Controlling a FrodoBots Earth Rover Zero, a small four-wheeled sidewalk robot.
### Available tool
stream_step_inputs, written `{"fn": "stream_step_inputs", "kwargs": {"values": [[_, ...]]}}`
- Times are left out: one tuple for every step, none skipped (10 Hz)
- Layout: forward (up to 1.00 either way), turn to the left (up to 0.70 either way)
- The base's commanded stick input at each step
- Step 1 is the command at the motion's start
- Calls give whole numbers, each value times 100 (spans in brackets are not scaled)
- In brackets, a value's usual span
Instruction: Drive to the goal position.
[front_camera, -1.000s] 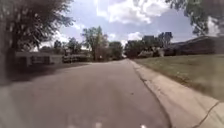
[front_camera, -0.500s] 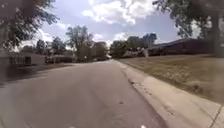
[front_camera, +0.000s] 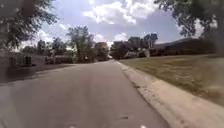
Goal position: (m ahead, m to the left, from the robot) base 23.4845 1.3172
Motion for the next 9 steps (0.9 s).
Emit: {"fn": "stream_step_inputs", "kwargs": {"values": [[70, 0], [70, 0], [70, 0], [70, 0], [70, 0], [70, 0], [70, 0], [70, 0], [70, 0]]}}
